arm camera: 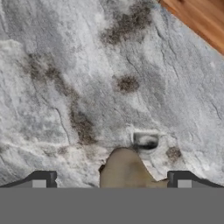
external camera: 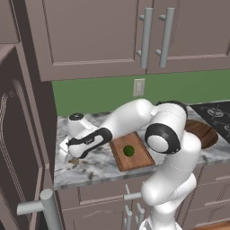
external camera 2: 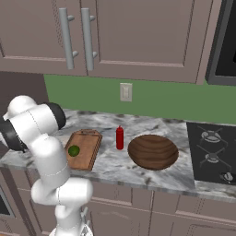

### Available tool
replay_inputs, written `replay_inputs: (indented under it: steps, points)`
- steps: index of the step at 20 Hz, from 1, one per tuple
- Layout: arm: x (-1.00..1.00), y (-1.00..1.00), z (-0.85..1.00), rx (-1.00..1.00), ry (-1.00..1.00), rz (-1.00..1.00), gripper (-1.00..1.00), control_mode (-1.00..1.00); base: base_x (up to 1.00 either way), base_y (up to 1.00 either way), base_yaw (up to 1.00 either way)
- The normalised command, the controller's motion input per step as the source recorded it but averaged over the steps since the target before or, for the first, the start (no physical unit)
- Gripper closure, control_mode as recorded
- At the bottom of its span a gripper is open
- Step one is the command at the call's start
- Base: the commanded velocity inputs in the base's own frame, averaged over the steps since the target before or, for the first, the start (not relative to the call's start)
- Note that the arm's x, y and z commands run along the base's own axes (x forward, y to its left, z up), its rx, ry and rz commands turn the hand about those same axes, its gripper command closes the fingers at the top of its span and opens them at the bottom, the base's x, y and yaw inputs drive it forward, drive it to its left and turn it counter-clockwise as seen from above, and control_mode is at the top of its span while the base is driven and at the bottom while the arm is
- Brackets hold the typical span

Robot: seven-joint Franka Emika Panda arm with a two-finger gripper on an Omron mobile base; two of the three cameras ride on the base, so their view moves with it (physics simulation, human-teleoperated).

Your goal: Open the cabinet. Place the bowl and condiment on the counter. Then place the lime and garlic on the cutting board.

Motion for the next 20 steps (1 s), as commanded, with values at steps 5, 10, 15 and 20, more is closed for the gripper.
replay_inputs:
  steps: [5, 10, 15, 20]
  points:
    - [0.0, 0.34, -0.14, 0.0, 0.0, 0.02, -1.0, -1.0, 0.0, 0.0, 0.0]
    - [0.0, 0.13, -0.14, 0.0, 0.0, 0.0, -1.0, -1.0, 0.0, 0.0, 0.0]
    - [0.0, 0.04, -0.15, 0.0, 0.0, 0.0, -1.0, -1.0, 0.0, 0.0, 0.0]
    - [0.0, 0.07, -0.21, 0.0, 0.0, 0.0, 1.0, -1.0, 0.0, 0.0, 0.0]
